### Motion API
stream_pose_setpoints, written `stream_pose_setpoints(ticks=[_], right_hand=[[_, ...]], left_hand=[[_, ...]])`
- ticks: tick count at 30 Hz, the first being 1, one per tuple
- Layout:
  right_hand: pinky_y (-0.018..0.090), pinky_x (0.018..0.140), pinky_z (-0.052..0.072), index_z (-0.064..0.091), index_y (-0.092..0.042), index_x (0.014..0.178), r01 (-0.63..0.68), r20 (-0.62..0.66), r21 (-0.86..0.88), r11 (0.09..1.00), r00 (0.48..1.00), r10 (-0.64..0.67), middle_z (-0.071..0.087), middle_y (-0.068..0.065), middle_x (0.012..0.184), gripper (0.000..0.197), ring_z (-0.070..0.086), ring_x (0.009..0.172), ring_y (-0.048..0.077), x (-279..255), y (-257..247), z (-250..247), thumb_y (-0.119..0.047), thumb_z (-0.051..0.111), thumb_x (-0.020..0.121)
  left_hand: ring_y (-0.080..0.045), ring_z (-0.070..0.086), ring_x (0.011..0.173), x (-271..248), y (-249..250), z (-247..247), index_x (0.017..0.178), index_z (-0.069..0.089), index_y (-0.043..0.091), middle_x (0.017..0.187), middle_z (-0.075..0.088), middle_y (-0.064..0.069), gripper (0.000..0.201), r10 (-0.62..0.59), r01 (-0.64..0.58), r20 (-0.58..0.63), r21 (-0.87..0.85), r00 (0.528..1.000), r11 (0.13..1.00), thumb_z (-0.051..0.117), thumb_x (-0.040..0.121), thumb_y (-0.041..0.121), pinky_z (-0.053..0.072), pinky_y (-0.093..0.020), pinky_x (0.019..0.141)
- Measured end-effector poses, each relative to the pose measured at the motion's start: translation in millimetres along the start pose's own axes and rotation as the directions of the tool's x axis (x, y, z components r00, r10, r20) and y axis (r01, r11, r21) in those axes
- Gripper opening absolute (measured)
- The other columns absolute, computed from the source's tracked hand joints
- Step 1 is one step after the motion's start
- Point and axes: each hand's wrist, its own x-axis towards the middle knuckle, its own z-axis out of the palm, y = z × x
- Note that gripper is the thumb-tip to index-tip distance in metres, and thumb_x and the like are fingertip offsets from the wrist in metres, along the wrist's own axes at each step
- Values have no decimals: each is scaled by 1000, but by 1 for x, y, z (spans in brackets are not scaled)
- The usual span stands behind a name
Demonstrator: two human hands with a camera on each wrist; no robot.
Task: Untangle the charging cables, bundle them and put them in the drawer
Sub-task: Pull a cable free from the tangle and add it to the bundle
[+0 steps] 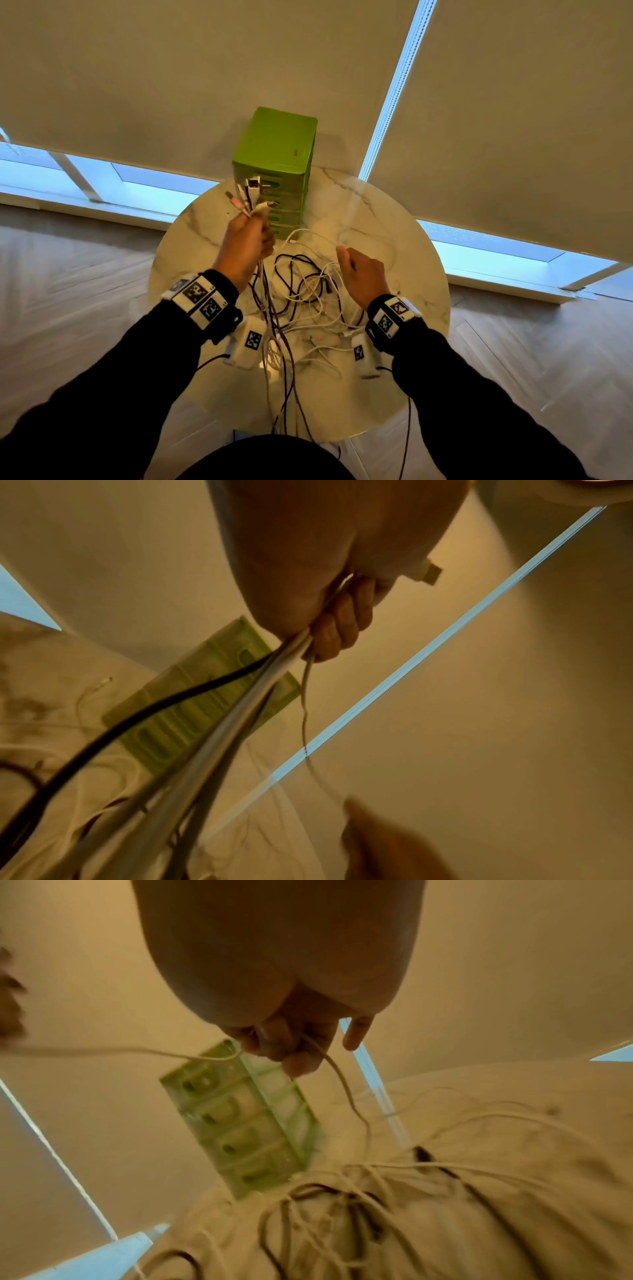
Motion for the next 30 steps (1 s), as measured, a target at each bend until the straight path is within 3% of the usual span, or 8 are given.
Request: stream_pose_setpoints(ticks=[3, 9, 16, 21, 24, 26, 28, 30], right_hand=[[38, 61, 37, 41, -30, 68, 84, -43, 266, 960, 996, -75, 47, -4, 60, 41, 43, 58, 19, -1, -36, -7, -40, 39, 107], [33, 60, 39, 63, -25, 101, 295, 125, 200, 935, 938, -323, 59, -11, 71, 36, 54, 63, 15, -22, -66, 7, -42, 32, 108], [41, 74, 49, 56, -19, 76, 113, 379, 413, 904, 881, -283, 56, -4, 62, 54, 57, 61, 15, -34, -41, 15, -53, 28, 106], [43, 81, 50, 58, -15, 74, -11, 535, 257, 966, 835, -133, 61, 1, 67, 59, 59, 66, 21, -35, 17, 33, -57, 28, 104], [49, 88, 48, 57, -25, 77, 109, 419, 129, 986, 895, -154, 63, -1, 72, 57, 61, 72, 24, -22, 42, 28, -62, 22, 101], [51, 104, 37, 59, -37, 92, 140, 419, -54, 989, 902, -105, 66, -7, 86, 53, 63, 92, 19, -8, 44, 18, -65, 15, 99], [50, 112, 22, 61, -34, 110, 88, 385, -200, 976, 923, -5, 71, -3, 103, 50, 61, 110, 19, 8, 38, 7, -59, 18, 104], [46, 110, 26, 57, -29, 97, 35, 274, -216, 976, 961, 26, 73, 1, 95, 46, 64, 106, 25, 27, 28, -1, -57, 20, 104]], left_hand=[[-9, 31, 49, -8, -18, 9, 73, 49, 20, 58, 43, 4, 39, -108, 108, -5, 86, 994, 990, 39, 107, 35, 23, -26, 50], [-11, 54, 67, -9, -31, 22, 89, 66, 14, 81, 69, -1, 42, -171, 172, -8, 71, 985, 983, 38, 106, 40, 37, -26, 58], [-16, 48, 57, -10, -15, 26, 76, 41, 17, 56, 40, 5, 38, -81, 84, 28, -166, 996, 983, 35, 109, 33, 40, -31, 65], [-11, 26, 46, 3, 14, 4, 73, 38, 22, 58, 26, 7, 37, 36, -19, 72, -230, 997, 973, 33, 109, 34, 25, -25, 48], [-8, 17, 49, 5, 30, -8, 73, 36, 22, 58, 25, 9, 38, 54, -48, 25, -188, 998, 981, 33, 109, 35, 13, -28, 53], [-7, 19, 47, 3, 36, -12, 72, 35, 22, 54, 26, 11, 39, 79, -85, -41, -173, 996, 981, 32, 110, 34, 14, -25, 51], [-5, 21, 44, 2, 39, -13, 73, 36, 22, 51, 27, 12, 38, 93, -107, -88, -168, 992, 980, 34, 110, 32, 19, -22, 48], [-3, 24, 45, 0, 37, -13, 76, 40, 22, 51, 29, 13, 36, 106, -114, -76, -109, 991, 988, 35, 110, 33, 20, -21, 49]])
